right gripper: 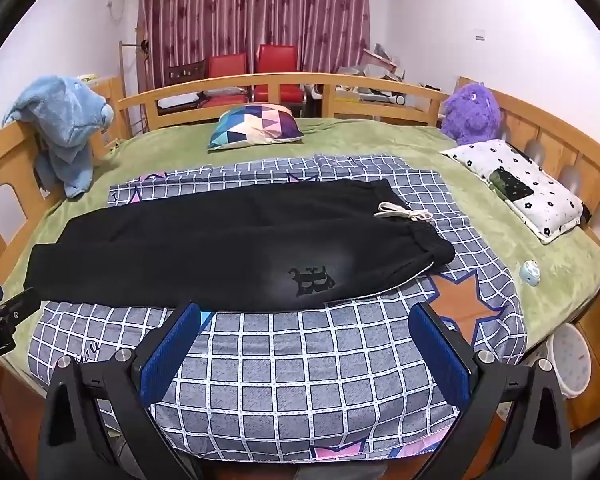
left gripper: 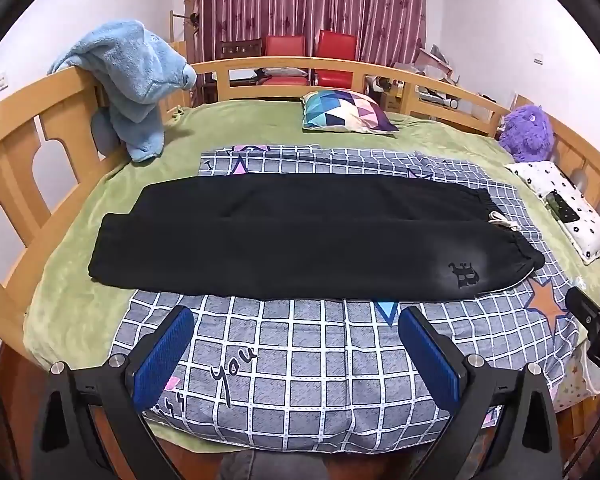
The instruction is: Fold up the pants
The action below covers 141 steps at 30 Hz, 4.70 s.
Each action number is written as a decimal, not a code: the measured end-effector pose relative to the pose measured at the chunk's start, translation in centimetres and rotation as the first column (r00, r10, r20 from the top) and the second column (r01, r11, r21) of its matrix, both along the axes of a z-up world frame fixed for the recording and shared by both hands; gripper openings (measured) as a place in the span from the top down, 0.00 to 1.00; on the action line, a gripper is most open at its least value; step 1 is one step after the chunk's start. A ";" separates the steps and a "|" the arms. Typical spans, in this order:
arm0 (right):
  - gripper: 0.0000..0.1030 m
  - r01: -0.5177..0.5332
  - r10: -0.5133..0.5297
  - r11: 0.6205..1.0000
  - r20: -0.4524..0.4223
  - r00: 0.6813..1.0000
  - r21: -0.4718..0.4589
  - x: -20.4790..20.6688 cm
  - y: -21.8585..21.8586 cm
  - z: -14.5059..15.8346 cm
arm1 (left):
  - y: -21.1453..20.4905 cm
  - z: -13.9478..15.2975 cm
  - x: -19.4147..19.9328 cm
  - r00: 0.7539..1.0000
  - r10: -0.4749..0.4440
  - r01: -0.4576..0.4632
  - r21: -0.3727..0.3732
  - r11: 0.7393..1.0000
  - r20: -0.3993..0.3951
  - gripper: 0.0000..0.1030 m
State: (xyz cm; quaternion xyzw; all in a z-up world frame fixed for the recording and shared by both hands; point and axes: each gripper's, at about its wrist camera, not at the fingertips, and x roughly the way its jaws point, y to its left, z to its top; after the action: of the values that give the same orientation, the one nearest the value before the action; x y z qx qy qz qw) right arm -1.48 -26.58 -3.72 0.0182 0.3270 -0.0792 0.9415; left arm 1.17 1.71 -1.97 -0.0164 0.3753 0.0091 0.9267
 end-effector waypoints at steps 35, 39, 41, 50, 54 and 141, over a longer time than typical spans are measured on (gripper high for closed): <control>0.01 -0.015 0.015 1.000 0.004 1.000 0.015 -0.1 0.3 0.0 | 0.1 -0.1 -0.3 1.000 -0.005 0.006 -0.030 1.000 0.010 0.00; 0.01 -0.016 0.016 1.000 0.004 1.000 0.020 -0.1 0.2 0.1 | 0.2 0.0 -0.4 1.000 0.000 0.001 -0.023 1.000 0.011 0.00; 0.01 -0.015 0.015 1.000 0.000 1.000 0.016 -0.1 0.3 0.1 | 0.3 0.0 -0.4 1.000 0.001 -0.001 -0.025 1.000 0.013 0.00; 0.01 -0.015 0.015 1.000 0.002 1.000 0.022 -0.2 0.3 0.0 | 0.5 0.1 -0.5 1.000 0.011 -0.010 -0.023 1.000 0.017 0.00; 0.01 -0.012 0.012 1.000 0.001 1.000 0.020 -0.2 0.2 -0.1 | 0.4 0.1 -0.5 1.000 0.017 -0.016 -0.008 1.000 0.023 0.00; 0.42 0.223 -0.113 0.801 -0.226 0.968 0.555 17.1 -16.1 -19.3 | 18.6 -20.1 16.0 0.948 0.191 -0.305 -0.556 0.773 -0.255 0.33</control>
State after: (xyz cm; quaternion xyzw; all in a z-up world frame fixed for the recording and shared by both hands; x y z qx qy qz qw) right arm 15.61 -42.66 -22.99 0.3239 0.4168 -0.0613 0.8471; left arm 17.16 20.35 -22.03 -0.3515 0.4380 0.0164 0.8272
